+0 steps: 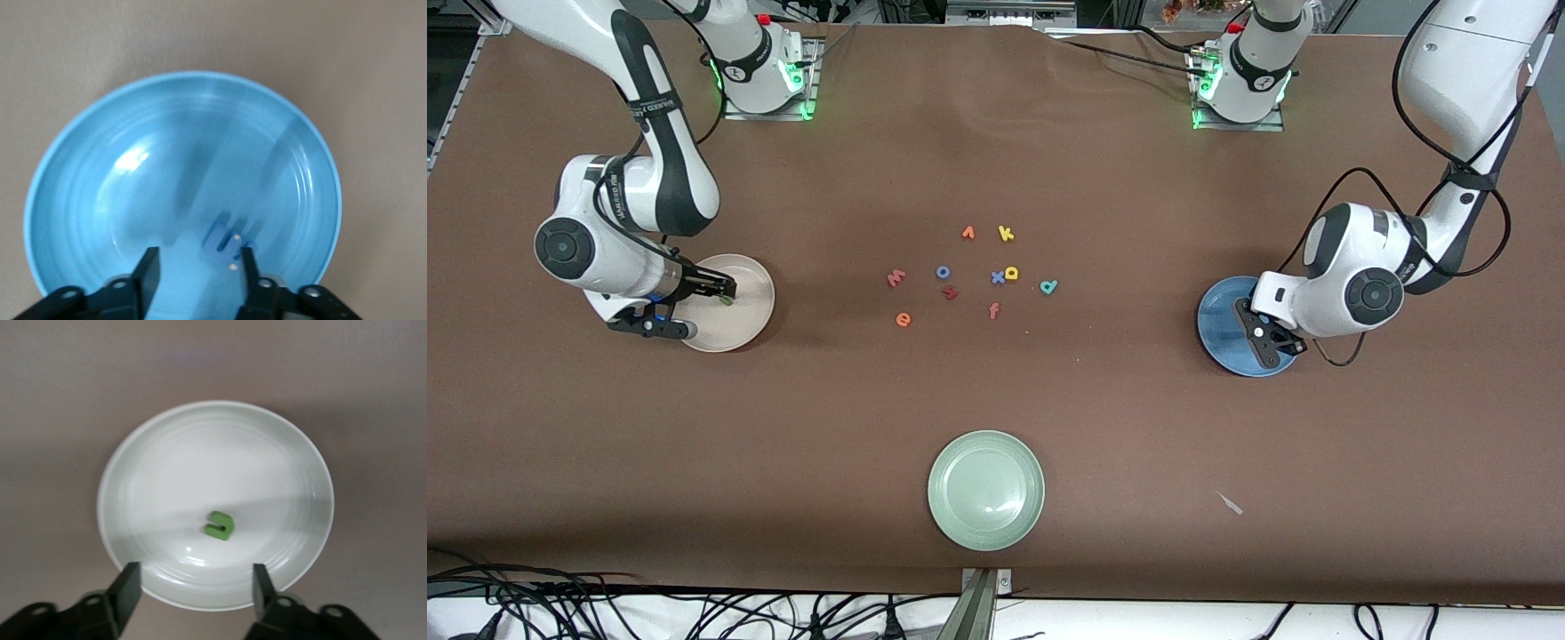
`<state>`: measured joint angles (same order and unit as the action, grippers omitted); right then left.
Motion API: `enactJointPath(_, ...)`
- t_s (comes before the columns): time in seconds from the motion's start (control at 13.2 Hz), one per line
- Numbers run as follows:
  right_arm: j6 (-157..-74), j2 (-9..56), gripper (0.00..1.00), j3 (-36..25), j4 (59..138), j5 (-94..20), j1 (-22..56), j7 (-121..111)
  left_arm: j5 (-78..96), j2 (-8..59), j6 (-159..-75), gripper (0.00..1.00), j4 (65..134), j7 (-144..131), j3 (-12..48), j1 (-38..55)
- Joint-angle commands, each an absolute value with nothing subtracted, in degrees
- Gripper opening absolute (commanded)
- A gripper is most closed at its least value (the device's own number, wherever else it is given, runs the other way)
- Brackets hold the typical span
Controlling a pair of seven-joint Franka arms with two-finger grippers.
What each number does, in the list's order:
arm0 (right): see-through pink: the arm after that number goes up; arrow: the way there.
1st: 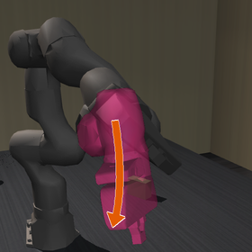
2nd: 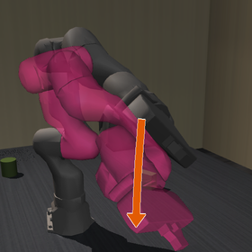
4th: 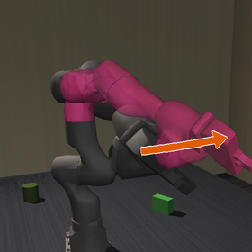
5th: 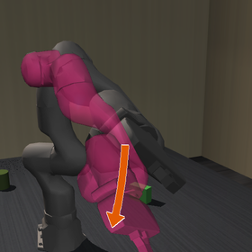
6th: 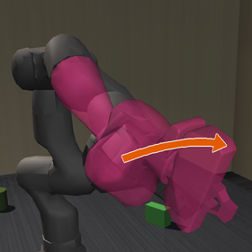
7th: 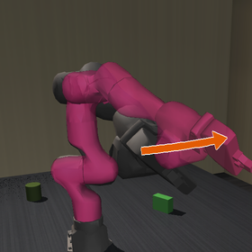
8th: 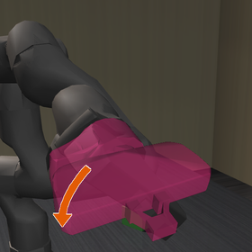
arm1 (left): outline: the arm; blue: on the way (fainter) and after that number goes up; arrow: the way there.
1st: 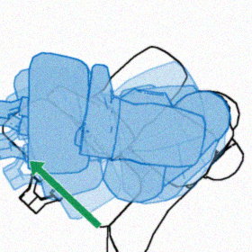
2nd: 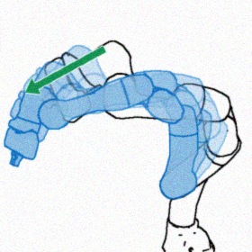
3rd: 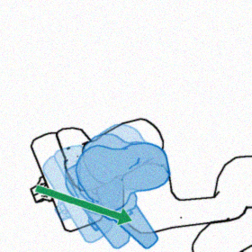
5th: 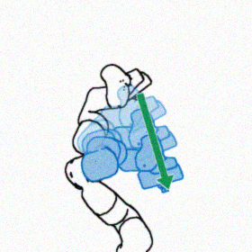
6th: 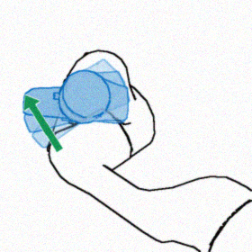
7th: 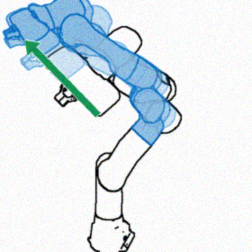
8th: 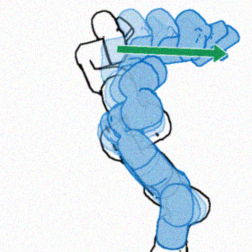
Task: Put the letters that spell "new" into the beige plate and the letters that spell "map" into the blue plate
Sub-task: 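Drop the u on the white plate while the left gripper drops the m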
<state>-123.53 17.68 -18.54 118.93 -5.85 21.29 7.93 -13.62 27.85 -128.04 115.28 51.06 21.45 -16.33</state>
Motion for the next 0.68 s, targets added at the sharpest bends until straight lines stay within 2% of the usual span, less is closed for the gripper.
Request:
enactJointPath(0.0,-120.15,18.02,1.0,-16.45,114.79,-11.4,23.02,14.3,-14.6,25.4,-127.18,1.0,114.61,50.28,22.67,-16.61)
enactJointPath(0.3,-121.63,18.11,1.0,-15.47,115.13,-12.83,28.81,30.9,-13.54,25.66,-122.8,1.0,107.68,45.37,22.76,-15.39)
enactJointPath(0.6,-127.95,18.02,1.0,-15.47,116.97,-12.83,37.51,51.1,-8.01,25.93,-119.44,1.0,103.89,34.75,22.76,-12.49)
